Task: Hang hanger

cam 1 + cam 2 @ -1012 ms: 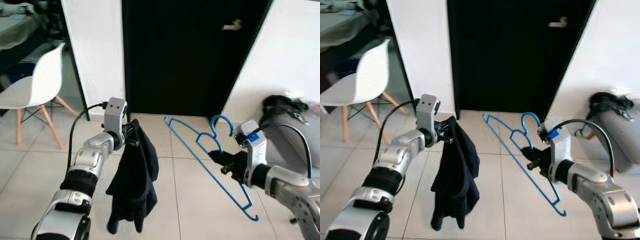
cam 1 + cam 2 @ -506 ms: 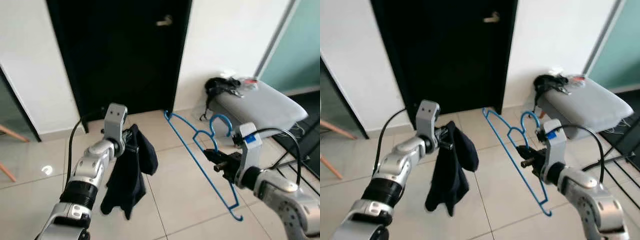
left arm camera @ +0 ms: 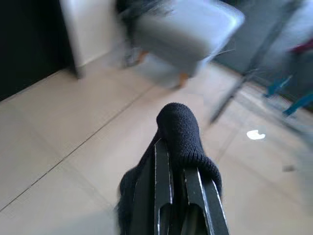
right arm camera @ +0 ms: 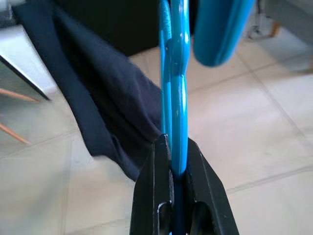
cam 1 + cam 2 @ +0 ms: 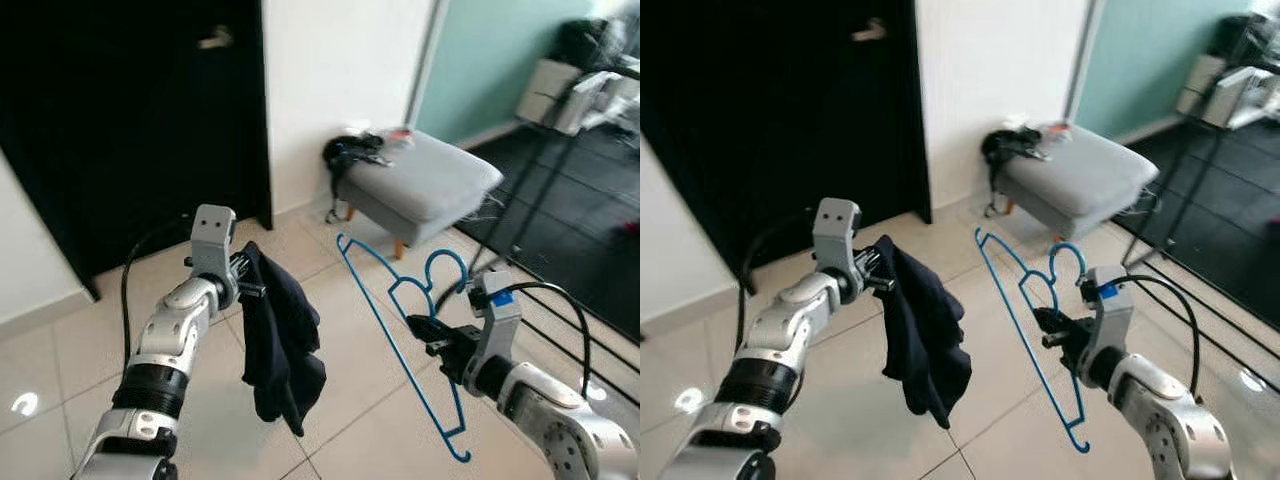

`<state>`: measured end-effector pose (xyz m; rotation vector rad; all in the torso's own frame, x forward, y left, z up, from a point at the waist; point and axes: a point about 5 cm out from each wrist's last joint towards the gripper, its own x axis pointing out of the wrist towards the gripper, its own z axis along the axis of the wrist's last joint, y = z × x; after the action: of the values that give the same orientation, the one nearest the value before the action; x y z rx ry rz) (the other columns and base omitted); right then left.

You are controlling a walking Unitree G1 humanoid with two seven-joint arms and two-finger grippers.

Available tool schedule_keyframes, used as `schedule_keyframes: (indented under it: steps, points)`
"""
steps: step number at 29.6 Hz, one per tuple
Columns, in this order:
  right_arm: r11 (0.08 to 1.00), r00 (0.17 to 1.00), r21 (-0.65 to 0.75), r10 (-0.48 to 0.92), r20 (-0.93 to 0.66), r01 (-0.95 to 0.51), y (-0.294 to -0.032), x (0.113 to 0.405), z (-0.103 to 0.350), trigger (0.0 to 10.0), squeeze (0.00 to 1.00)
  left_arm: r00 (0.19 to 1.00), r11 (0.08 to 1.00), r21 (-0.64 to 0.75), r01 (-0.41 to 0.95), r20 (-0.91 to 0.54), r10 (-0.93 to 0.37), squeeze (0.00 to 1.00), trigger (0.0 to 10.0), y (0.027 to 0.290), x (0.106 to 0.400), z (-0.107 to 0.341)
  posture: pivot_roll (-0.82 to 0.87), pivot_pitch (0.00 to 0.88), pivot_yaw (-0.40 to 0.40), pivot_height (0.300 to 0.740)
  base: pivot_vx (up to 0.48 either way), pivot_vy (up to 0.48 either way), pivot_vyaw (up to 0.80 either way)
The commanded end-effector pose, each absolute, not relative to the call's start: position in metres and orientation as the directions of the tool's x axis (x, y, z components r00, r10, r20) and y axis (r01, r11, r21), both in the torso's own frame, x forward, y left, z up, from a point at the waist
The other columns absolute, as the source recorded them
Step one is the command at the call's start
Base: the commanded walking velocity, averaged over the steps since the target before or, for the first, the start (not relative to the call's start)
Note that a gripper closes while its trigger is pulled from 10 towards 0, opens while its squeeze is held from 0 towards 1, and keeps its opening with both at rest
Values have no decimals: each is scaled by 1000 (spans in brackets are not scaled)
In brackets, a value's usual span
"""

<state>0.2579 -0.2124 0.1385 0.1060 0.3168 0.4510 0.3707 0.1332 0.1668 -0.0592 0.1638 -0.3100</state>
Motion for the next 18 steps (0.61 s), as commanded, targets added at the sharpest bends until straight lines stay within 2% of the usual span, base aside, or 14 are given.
schedule_keyframes:
  steps: [1, 12, 15, 18]
  points:
    - [879, 838, 128, 477, -267, -460, -211, 255, 145, 10000, 0, 947, 948, -104, 302, -84, -311, 0, 10000, 131, 375, 187, -42, 76, -6, 740, 0, 0, -800]
    - [808, 783, -36, 557, -278, -587, -226, 241, 181, 10000, 0, 943, 932, -171, 318, -38, -329, 0, 10000, 116, 384, 219, -62, 76, -7, 740, 0, 0, -800]
    - [782, 763, -50, 588, -270, -621, -226, 237, 189, 10000, 0, 943, 931, -165, 324, -26, -333, 0, 10000, 113, 384, 230, -61, 77, -9, 740, 0, 0, -413]
    - [727, 715, -67, 647, -264, -683, -226, 226, 202, 10000, 0, 947, 937, -147, 316, -4, -320, 0, 10000, 113, 385, 243, -59, 79, -8, 740, 0, 0, 0]
